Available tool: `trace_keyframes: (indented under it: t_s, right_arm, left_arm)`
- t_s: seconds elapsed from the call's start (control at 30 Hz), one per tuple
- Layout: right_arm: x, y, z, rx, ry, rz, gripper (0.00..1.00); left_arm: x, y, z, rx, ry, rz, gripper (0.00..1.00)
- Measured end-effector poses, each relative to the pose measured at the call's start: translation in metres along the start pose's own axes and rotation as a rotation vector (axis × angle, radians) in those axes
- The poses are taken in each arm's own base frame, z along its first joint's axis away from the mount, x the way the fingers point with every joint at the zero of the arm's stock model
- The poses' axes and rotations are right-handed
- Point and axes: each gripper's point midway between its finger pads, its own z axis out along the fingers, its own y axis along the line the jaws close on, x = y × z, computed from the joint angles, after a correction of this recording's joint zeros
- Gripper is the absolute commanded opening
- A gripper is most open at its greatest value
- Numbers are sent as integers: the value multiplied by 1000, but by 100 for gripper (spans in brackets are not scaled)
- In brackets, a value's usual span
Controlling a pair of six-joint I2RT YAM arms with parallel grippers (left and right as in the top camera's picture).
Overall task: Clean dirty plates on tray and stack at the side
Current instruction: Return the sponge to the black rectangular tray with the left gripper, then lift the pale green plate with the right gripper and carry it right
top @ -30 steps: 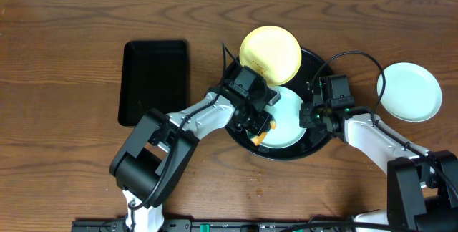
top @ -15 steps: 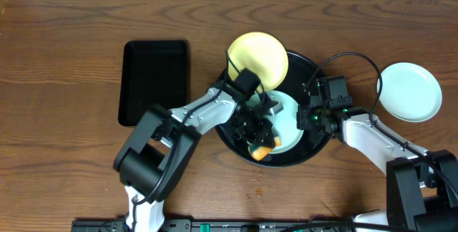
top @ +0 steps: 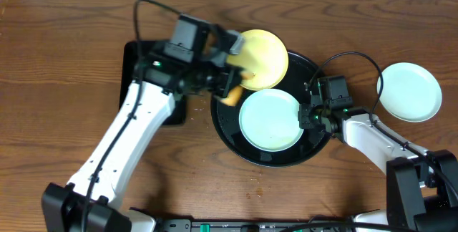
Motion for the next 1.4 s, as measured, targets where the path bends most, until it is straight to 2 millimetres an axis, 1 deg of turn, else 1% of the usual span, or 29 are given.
trace_keyframes:
  t_s: [0.03, 0.07, 0.13, 0.23, 0.33, 0.43, 0.47, 0.53, 0.6, 0.63, 0.67, 0.73, 0.8, 0.83, 0.9, 0.93, 1.0, 1.03, 1.17, 1.27, 1.3, 1.33, 1.4]
  right_arm:
    - [0, 0, 0, 1, -1, 2, 27]
    - [0, 0, 0, 1, -2, 1, 31]
    - [-1, 0, 0, -1, -3, 1, 34]
    - [-1, 1, 0, -5, -4, 1, 35]
    - [-1, 1, 0, -7, -5, 1, 38]
    - [-4, 2, 0, -10, -15, -2, 44]
    - [-5, 2, 0, -9, -21, -3, 43]
    - [-8, 2, 0, -8, -34, -5, 37]
    - [-11, 2, 0, -6, -47, -7, 27]
    - [-12, 2, 0, -7, -50, -13, 25]
    - [-12, 1, 0, -4, -52, -12, 23]
    - [-12, 0, 0, 2, -53, -9, 23]
    - [-11, 0, 1, 3, -49, -8, 22]
    - [-10, -1, 3, 4, -45, -7, 19]
    - [-10, -1, 6, 3, -41, -13, 1]
    - [-11, 0, 7, -2, -46, -13, 1]
    - [-14, 3, 7, -21, -55, -13, 1]
    - [-14, 4, 8, -25, -55, -13, 1]
    - [-12, 5, 5, -26, -30, -10, 1]
    - [-7, 4, -4, -12, 0, -6, 1]
    - [-8, 5, -10, -10, -4, -7, 1]
    - [-13, 7, -17, -10, -24, -11, 1]
    - [-32, 12, -38, -14, -104, -25, 1]
  left_arm:
    - [5, 23, 1, -94, 17, -33, 12]
    - [13, 52, 2, -209, 38, -83, 12]
    - [26, 90, 1, -351, 66, -150, 12]
    - [47, 142, 1, -512, 104, -255, 12]
    - [63, 182, 4, -604, 124, -345, 12]
    - [72, 212, 13, -653, 138, -402, 12]
    - [76, 221, 18, -665, 147, -419, 12]
    - [81, 231, 26, -675, 161, -438, 12]
    - [86, 243, 38, -681, 172, -455, 13]
    - [89, 248, 44, -685, 179, -461, 13]
    - [93, 252, 49, -687, 189, -467, 13]
    - [100, 259, 57, -689, 210, -477, 13]
    - [106, 265, 63, -692, 226, -488, 17]
    - [104, 268, 63, -695, 216, -491, 22]
    - [105, 270, 62, -697, 216, -494, 38]
    - [105, 272, 61, -702, 214, -497, 56]
    - [105, 276, 58, -716, 207, -507, 76]
    - [104, 278, 57, -718, 203, -507, 82]
    - [102, 280, 55, -722, 190, -521, 84]
    - [102, 281, 55, -722, 189, -521, 84]
    - [102, 281, 55, -722, 189, -521, 84]
    - [102, 281, 55, -722, 189, -521, 84]
    - [102, 281, 55, -722, 189, -521, 84]
